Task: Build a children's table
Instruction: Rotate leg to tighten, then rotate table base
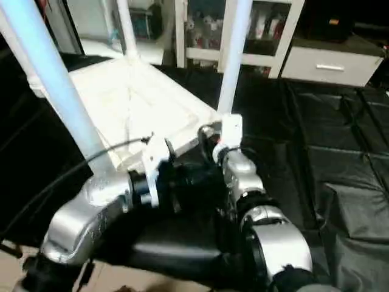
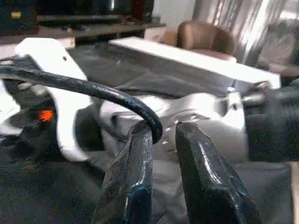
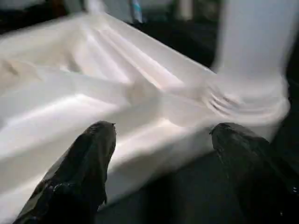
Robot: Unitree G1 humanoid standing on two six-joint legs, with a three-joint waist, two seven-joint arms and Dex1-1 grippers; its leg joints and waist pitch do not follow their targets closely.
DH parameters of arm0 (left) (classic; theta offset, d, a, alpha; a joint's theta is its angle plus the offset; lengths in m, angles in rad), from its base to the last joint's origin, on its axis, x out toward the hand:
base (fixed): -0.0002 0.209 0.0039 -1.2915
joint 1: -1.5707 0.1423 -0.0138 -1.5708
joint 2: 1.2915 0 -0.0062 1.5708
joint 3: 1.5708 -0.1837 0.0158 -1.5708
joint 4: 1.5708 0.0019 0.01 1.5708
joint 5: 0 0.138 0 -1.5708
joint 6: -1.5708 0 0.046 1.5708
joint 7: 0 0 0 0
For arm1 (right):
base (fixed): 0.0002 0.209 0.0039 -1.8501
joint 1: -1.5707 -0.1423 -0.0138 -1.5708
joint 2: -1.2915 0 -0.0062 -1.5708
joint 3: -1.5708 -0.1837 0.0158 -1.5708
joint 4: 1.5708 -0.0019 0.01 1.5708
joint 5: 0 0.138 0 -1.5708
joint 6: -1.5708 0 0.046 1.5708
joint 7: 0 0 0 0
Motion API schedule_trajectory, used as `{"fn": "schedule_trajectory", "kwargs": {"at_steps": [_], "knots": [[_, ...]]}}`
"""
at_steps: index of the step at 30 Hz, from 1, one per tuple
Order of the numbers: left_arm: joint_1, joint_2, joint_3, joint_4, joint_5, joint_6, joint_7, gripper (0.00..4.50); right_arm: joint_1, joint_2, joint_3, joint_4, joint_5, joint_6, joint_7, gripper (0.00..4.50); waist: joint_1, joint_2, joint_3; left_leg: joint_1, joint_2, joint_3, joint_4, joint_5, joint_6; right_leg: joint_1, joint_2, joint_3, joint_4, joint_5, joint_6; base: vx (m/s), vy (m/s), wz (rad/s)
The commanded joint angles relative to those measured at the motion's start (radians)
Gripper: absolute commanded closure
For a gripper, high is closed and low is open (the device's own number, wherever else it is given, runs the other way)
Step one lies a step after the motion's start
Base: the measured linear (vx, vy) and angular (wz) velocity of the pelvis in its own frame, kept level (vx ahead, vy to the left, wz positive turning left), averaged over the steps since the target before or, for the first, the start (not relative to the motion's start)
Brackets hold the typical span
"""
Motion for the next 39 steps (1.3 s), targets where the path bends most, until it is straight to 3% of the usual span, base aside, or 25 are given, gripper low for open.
{"fn": "schedule_trajectory", "kwargs": {"at_steps": [1,2,3,4,6,8,12,14,15,18,19,25,29,32,33,34,36,37,39], "knots": [[0.037,0.034,0.033,-0.102,-0.063,0.023,-0.037,3.33,0.049,-0.012,0.026,-0.176,0.05,0.027,0.172,0.84,0.008,-0.02,-0.072,0.0,0.047,-0.009,-0.068,-0.154,0.098,0.065,-0.056,0.04,-0.058,-0.171,-0.255,0.0,0.0,0.0],[0.043,0.042,0.043,-0.115,-0.07,0.028,-0.041,3.22,0.067,-0.016,0.034,-0.213,0.057,0.037,0.199,0.84,0.009,-0.02,-0.07,-0.002,0.046,-0.01,-0.069,-0.15,0.102,0.069,-0.053,0.04,-0.057,-0.166,-0.244,0.0,0.0,0.0],[0.057,0.064,0.069,-0.149,-0.108,0.053,-0.061,3.22,0.123,-0.034,0.06,-0.32,0.076,0.07,0.257,0.84,0.011,-0.021,-0.068,0.002,0.048,-0.01,-0.071,-0.146,0.106,0.063,-0.048,0.04,-0.059,-0.18,-0.231,0.0,0.0,0.0],[0.058,0.065,0.071,-0.152,-0.111,0.055,-0.062,3.16,0.126,-0.035,0.061,-0.326,0.077,0.072,0.261,0.84,0.013,-0.02,-0.069,0.003,0.049,-0.01,-0.071,-0.142,0.105,0.062,-0.05,0.041,-0.057,-0.178,-0.229,0.0,0.0,0.0],[0.081,0.117,0.119,-0.205,-0.205,0.133,-0.111,2.96,0.216,-0.076,0.088,-0.492,0.112,0.127,0.35,0.84,0.02,-0.018,-0.07,0.01,0.048,-0.009,-0.072,-0.137,0.088,0.058,-0.044,0.043,-0.057,-0.179,-0.223,0.0,0.0,0.0],[0.09,0.142,0.136,-0.217,-0.233,0.16,-0.127,2.82,0.245,-0.092,0.092,-0.546,0.129,0.152,0.374,0.84,0.022,-0.016,-0.07,0.012,0.046,-0.01,-0.073,-0.137,0.081,0.056,-0.04,0.042,-0.056,-0.174,-0.223,0.0,0.0,0.0],[0.178,0.324,0.25,-0.261,-0.349,0.269,-0.22,2.39,0.402,-0.185,0.115,-0.827,0.198,0.264,0.497,0.84,0.03,-0.017,-0.069,0.011,0.042,-0.01,-0.075,-0.145,0.067,0.058,-0.038,0.045,-0.056,-0.176,-0.206,0.0,0.0,0.0],[0.195,0.354,0.274,-0.265,-0.369,0.275,-0.239,2.2,0.429,-0.198,0.114,-0.877,0.205,0.29,0.508,0.84,0.027,-0.016,-0.063,0.01,0.043,-0.011,-0.082,-0.189,0.058,0.055,-0.039,0.045,-0.067,-0.246,-0.188,0.0,0.0,0.0],[0.238,0.417,0.337,-0.249,-0.357,0.244,-0.272,2.2,0.477,-0.222,0.112,-0.959,0.228,0.331,0.522,0.84,0.026,-0.021,-0.061,0.011,0.042,-0.012,-0.084,-0.21,0.043,0.053,-0.04,0.046,-0.074,-0.299,-0.172,0.0,0.0,0.0],[0.278,0.477,0.391,-0.235,-0.332,0.218,-0.298,1.89,0.512,-0.239,0.115,-1.015,0.247,0.361,0.532,0.84,0.025,-0.019,-0.059,0.008,0.043,-0.017,-0.089,-0.236,0.032,0.053,-0.041,0.047,-0.077,-0.351,-0.14,0.0,0.0,0.0],[0.302,0.507,0.42,-0.23,-0.331,0.214,-0.308,1.89,0.527,-0.247,0.12,-1.042,0.256,0.378,0.537,0.84,0.023,-0.021,-0.059,0.016,0.044,-0.015,-0.089,-0.257,0.019,0.045,-0.042,0.049,-0.081,-0.372,-0.136,0.0,0.0,0.0],[0.425,0.627,0.536,-0.19,-0.323,0.181,-0.352,1.38,0.583,-0.282,0.157,-1.136,0.257,0.447,0.572,0.84,0.025,-0.025,-0.058,0.017,0.044,-0.018,-0.094,-0.284,0.01,0.041,-0.041,0.05,-0.08,-0.374,-0.127,0.0,0.0,0.0],[0.45,0.639,0.595,-0.146,-0.318,0.162,-0.348,1.04,0.592,-0.287,0.165,-1.151,0.249,0.458,0.574,0.84,0.027,-0.027,-0.056,0.021,0.047,-0.019,-0.099,-0.317,-0.004,0.037,-0.042,0.051,-0.081,-0.371,-0.128,0.0,0.0,0.0],[0.42,0.616,0.612,-0.074,-0.273,0.081,-0.296,0.82,0.592,-0.286,0.166,-1.154,0.249,0.462,0.573,0.84,0.03,-0.029,-0.057,0.026,0.045,-0.021,-0.1,-0.348,-0.016,0.035,-0.044,0.052,-0.086,-0.381,-0.113,0.0,0.0,0.0],[0.344,0.558,0.613,0.024,-0.222,-0.024,-0.202,0.82,0.6,-0.292,0.172,-1.166,0.26,0.474,0.583,0.84,0.031,-0.034,-0.057,0.023,0.047,-0.024,-0.102,-0.35,-0.017,0.038,-0.045,0.051,-0.087,-0.384,-0.108,0.0,0.0,0.0],[0.316,0.534,0.614,0.053,-0.214,-0.052,-0.17,0.64,0.605,-0.295,0.174,-1.173,0.265,0.48,0.589,0.84,0.031,-0.036,-0.055,0.025,0.047,-0.023,-0.103,-0.359,-0.018,0.037,-0.043,0.051,-0.09,-0.391,-0.103,0.0,0.0,0.0],[0.252,0.476,0.6,0.119,-0.192,-0.131,-0.111,0.59,0.621,-0.307,0.185,-1.188,0.271,0.495,0.61,0.84,0.041,-0.036,-0.056,0.038,0.046,-0.024,-0.1,-0.394,-0.03,0.034,-0.049,0.053,-0.095,-0.413,-0.1,0.0,0.0,0.0],[0.217,0.446,0.572,0.159,-0.181,-0.163,-0.106,0.51,0.636,-0.321,0.196,-1.199,0.264,0.502,0.626,0.84,0.04,-0.037,-0.058,0.031,0.047,-0.027,-0.103,-0.383,-0.033,0.043,-0.052,0.052,-0.091,-0.403,-0.1,0.0,0.0,0.0],[0.184,0.415,0.543,0.196,-0.178,-0.18,-0.115,0.27,0.647,-0.334,0.206,-1.202,0.248,0.498,0.633,0.84,0.045,-0.039,-0.059,0.033,0.049,-0.028,-0.104,-0.382,-0.04,0.042,-0.052,0.051,-0.092,-0.391,-0.09,0.0,0.0,0.0]]}}
